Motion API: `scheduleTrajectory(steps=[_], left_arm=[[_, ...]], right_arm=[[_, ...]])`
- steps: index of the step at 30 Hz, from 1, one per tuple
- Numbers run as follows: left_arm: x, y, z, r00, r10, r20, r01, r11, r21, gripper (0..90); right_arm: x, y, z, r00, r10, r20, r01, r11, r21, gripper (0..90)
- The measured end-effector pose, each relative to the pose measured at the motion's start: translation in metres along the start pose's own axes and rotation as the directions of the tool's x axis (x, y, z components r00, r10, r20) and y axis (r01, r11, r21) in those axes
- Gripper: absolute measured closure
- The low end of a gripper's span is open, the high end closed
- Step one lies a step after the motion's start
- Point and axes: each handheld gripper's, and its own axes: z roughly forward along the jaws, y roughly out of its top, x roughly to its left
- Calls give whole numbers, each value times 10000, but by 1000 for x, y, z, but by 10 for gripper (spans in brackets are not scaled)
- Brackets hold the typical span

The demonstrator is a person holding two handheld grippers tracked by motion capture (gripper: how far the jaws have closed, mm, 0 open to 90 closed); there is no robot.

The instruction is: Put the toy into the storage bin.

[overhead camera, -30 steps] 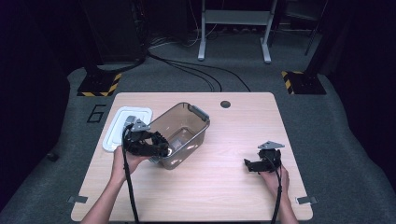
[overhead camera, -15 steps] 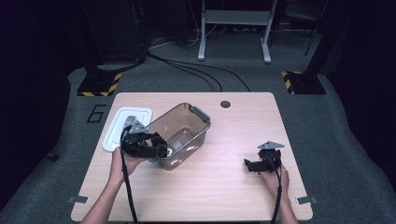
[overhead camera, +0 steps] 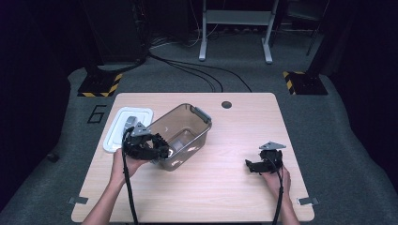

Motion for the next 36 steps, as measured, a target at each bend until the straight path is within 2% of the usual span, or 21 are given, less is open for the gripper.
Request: scheduleTrajectory(steps=[30,34,36], left_arm=[[0,-3,1,10000,-32,-56,30,9996,-273,239],[1,-4,2,9999,101,-32,-101,9998,-167,217],[1,-4,3,10000,9,-20,-10,9997,-241,203]], right_arm=[[0,0,0,10000,0,-2,0,10000,0,14],[0,0,0,10000,-2,-2,2,10000,-2,13],[0,0,0,10000,-3,-3,3,10000,-1,14]])
